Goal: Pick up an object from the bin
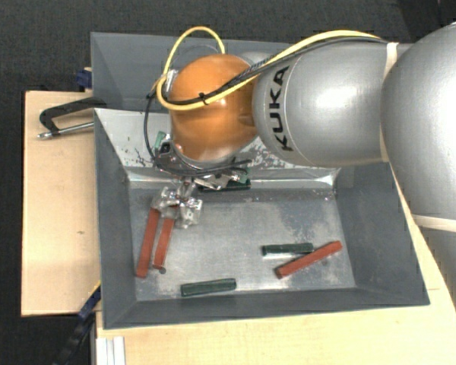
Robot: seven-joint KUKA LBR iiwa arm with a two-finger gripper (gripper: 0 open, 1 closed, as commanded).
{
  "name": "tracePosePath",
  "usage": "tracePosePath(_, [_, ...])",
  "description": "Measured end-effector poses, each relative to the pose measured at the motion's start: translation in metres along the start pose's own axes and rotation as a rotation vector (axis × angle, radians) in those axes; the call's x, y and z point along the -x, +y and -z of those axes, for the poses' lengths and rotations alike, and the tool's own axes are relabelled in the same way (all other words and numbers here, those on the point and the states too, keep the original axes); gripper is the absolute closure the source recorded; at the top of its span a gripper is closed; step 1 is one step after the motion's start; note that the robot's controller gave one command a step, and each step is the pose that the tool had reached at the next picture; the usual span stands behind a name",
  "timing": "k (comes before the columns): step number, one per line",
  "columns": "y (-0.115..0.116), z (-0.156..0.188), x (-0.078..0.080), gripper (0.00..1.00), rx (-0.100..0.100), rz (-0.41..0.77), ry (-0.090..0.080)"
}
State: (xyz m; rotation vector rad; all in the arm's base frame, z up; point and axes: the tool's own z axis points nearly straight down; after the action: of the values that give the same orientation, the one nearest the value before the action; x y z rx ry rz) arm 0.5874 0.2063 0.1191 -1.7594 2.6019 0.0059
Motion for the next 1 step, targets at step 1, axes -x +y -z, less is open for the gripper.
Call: tracePosePath(1, [-0.0017, 0.0199, -0.0066, 1.0, -0.014, 0.009, -0.01])
